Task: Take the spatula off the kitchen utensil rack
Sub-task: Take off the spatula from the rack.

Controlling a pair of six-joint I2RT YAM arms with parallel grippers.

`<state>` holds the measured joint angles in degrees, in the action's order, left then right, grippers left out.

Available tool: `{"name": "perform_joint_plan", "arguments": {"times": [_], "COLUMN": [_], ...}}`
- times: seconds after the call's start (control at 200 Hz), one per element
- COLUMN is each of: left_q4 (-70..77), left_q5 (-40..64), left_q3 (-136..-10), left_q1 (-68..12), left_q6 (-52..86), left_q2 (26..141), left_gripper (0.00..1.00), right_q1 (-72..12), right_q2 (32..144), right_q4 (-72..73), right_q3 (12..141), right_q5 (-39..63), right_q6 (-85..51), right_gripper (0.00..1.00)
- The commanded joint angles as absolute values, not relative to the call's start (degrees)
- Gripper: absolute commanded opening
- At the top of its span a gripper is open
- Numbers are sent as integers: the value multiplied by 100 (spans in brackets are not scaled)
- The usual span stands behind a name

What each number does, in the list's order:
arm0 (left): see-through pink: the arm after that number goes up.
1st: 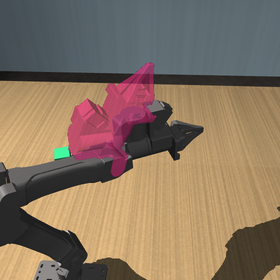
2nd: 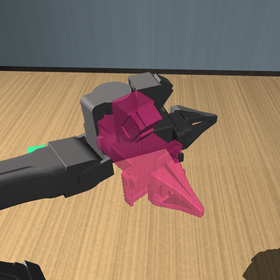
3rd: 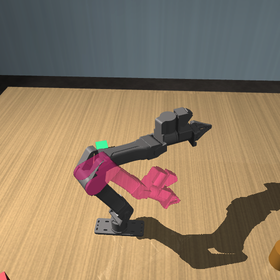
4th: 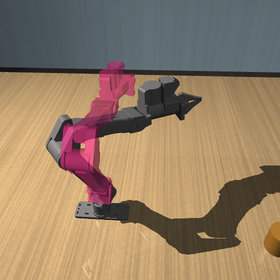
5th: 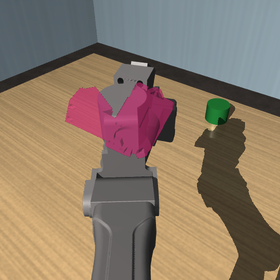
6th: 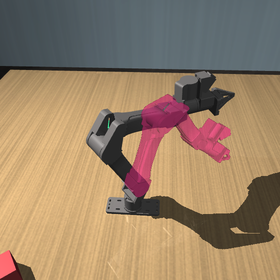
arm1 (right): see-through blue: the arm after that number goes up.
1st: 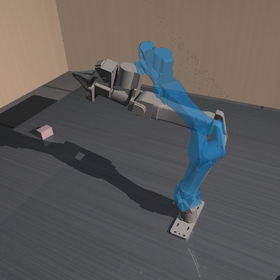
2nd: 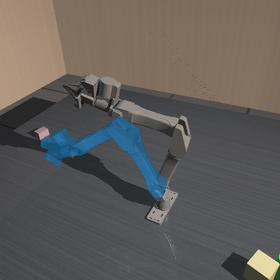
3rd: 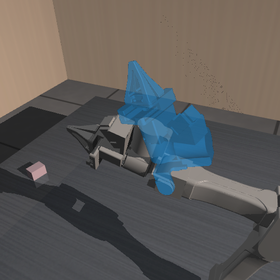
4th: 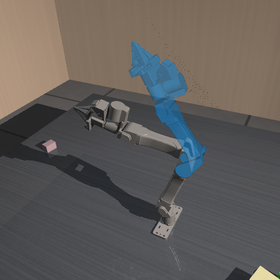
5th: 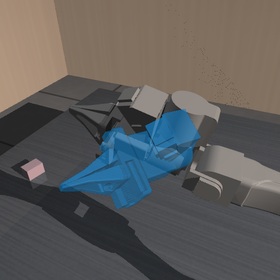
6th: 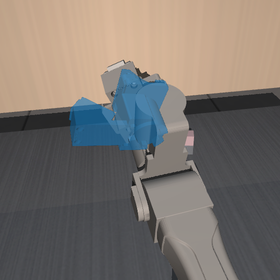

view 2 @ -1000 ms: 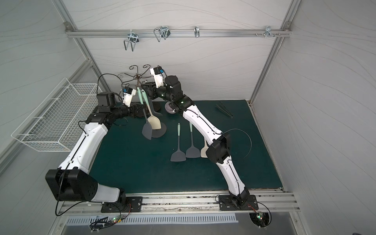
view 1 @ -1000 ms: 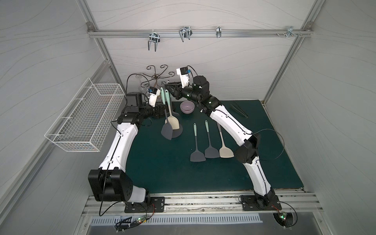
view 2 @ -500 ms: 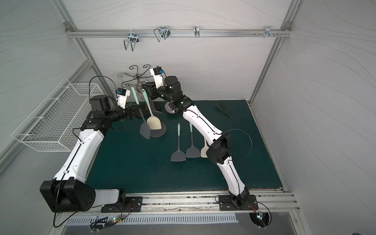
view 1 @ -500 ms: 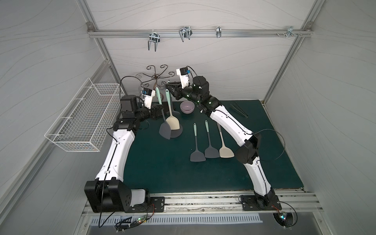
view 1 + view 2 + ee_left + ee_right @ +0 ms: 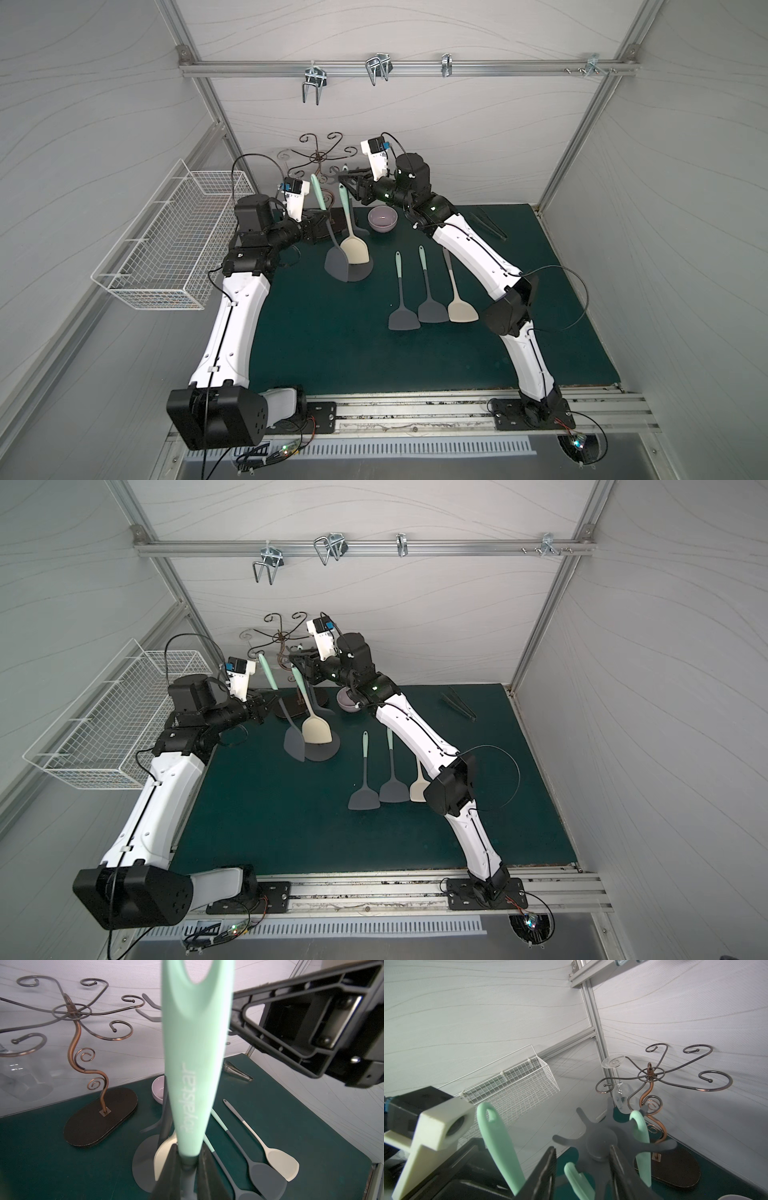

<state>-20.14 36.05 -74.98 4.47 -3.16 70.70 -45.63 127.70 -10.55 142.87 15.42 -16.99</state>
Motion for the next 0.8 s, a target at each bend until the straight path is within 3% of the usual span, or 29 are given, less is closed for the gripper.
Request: {"name": "perform_joint_plan", "arguments": {"times": [0.0,0.3,0.555,0.795], "left_q4": [-1971,-2664,-3012,-3760], "left_q5": [3419,3149,2812,607], "left_q3": [-7676,-8007,-7524,-7550], "left_q1": [475,472,290,-1523], "left_q6": [-255,18,668,1056], "left_q2": [6860,6656,5813,5633], "left_gripper": [0,0,0,0], "right_q1": [-4535,-4548,-4496,-4665], "right_q2": [12372,11655,9358,7661], "right_q4": [-1247,-1825,-1590,-905], "right_q3": [14343,13865,10179,7144], "right_q5": [1790,1948,1254,1167], "right_q6": [-1840,-1714,-1172,-1413], "right_gripper": [45,47,48,48]}}
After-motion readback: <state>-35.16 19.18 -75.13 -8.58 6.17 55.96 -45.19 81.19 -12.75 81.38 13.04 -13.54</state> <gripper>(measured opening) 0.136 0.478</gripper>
